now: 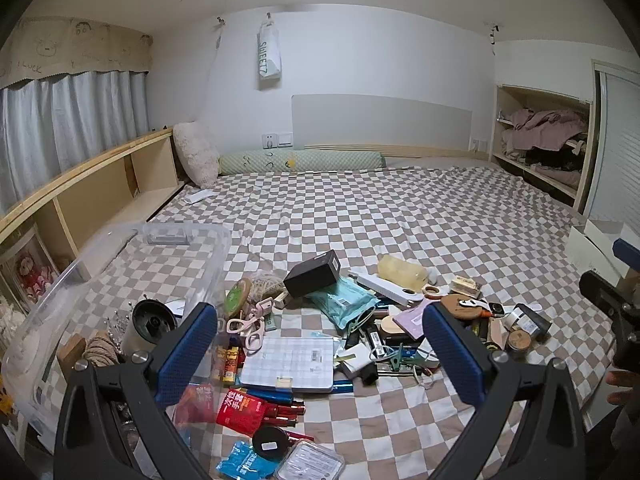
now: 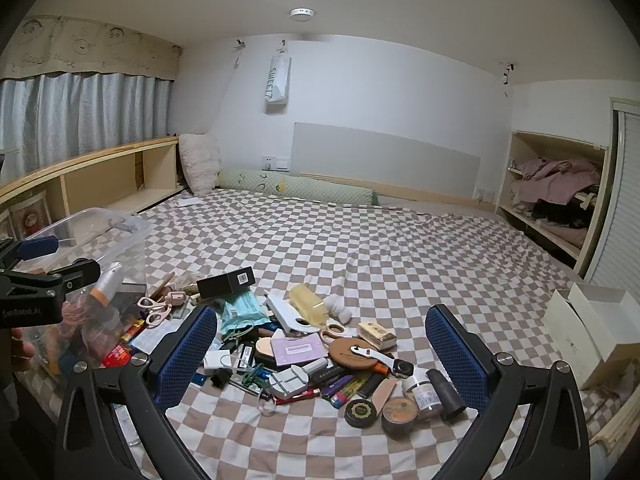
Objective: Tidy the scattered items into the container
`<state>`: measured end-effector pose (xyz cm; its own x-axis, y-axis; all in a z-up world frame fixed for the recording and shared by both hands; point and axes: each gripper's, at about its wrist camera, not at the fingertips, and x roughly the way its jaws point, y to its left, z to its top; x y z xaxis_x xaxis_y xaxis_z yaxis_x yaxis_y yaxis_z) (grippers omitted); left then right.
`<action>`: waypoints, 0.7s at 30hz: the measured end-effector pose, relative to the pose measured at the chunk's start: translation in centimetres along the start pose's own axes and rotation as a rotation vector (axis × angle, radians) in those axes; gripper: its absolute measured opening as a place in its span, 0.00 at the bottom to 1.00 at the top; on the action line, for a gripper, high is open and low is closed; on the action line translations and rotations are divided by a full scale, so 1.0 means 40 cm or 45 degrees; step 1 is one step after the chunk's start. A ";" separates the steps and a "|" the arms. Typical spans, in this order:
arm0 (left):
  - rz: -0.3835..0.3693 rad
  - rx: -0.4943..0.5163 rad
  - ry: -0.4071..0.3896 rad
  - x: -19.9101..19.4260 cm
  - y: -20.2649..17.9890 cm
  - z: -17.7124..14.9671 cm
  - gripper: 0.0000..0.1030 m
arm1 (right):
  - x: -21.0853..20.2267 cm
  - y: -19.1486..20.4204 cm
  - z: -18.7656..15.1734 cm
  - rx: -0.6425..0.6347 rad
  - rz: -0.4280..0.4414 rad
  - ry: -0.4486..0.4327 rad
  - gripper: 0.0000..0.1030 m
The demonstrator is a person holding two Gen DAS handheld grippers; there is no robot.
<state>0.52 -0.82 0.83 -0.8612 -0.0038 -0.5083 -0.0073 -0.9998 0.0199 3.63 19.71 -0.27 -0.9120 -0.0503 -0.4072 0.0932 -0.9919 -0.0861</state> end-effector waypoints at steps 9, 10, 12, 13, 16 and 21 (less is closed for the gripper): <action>-0.016 -0.010 -0.005 -0.008 0.010 0.016 1.00 | 0.014 0.000 0.016 -0.008 0.014 0.007 1.00; -0.019 -0.009 -0.005 -0.008 0.007 0.020 1.00 | 0.016 0.000 0.019 -0.012 0.014 0.008 1.00; -0.030 -0.010 -0.007 -0.012 0.008 0.029 1.00 | 0.021 -0.001 0.026 -0.014 0.021 0.011 1.00; -0.034 -0.010 -0.008 -0.015 0.008 0.034 1.00 | 0.025 -0.002 0.030 -0.009 0.023 0.012 1.00; -0.042 -0.020 -0.008 -0.019 0.012 0.053 1.00 | 0.039 -0.004 0.042 0.000 0.034 0.022 1.00; -0.048 -0.038 -0.005 -0.016 0.016 0.095 1.00 | 0.055 -0.008 0.071 -0.009 0.042 0.009 1.00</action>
<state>-0.87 -1.38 4.44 -0.8623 0.0342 -0.5052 -0.0249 -0.9994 -0.0250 0.46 19.57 1.43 -0.9054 -0.0821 -0.4166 0.1261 -0.9888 -0.0792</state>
